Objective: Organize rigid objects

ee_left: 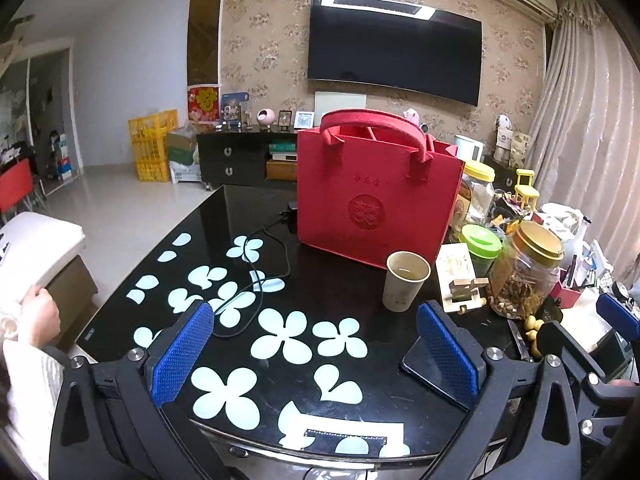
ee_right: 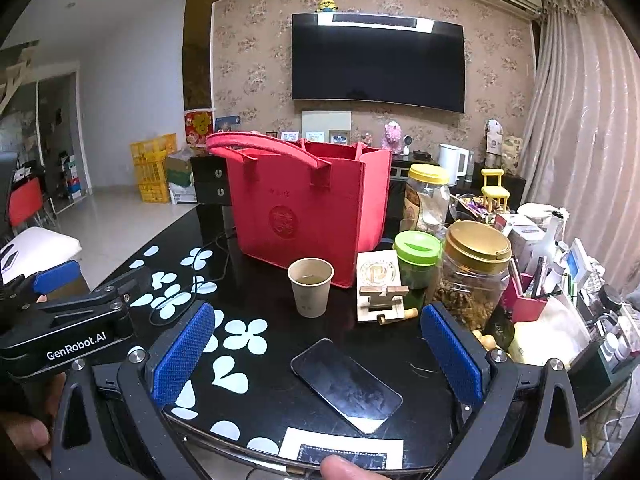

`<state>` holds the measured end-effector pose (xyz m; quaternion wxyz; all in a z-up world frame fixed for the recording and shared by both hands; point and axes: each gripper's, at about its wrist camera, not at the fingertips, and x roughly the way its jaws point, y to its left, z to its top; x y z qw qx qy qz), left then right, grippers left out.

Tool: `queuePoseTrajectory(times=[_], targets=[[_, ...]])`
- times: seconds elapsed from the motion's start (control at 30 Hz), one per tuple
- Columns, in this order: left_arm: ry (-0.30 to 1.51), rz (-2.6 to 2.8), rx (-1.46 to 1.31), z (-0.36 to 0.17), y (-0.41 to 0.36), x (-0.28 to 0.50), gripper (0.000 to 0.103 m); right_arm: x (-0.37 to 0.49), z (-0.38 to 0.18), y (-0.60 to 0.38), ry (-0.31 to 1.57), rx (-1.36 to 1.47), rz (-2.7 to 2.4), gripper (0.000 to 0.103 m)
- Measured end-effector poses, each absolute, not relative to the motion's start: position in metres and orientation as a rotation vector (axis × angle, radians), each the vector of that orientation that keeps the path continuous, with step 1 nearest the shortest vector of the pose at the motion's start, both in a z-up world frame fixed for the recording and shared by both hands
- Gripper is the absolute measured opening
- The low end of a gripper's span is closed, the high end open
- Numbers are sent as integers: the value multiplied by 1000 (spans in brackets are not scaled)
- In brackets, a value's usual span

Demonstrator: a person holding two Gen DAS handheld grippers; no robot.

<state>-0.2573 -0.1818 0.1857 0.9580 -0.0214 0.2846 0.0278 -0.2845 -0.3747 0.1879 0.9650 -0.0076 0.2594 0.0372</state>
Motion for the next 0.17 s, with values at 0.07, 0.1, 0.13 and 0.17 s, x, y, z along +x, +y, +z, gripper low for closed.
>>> queuePoseTrajectory(times=[0.07,0.1,0.13,0.17], targets=[[576,52,-47,185,-182,-256,103,-282,186,-375,529,-14,76,103],[581,43,-50,184,-181,-254,103,-281,186,-375,531,-14,75,103],[588,42,-50,183,-181,-251,103,-280,185,-375,534,-15,75,103],[595,45,-48,182,-181,-248,103,-278,183,-375,539,-15,76,103]])
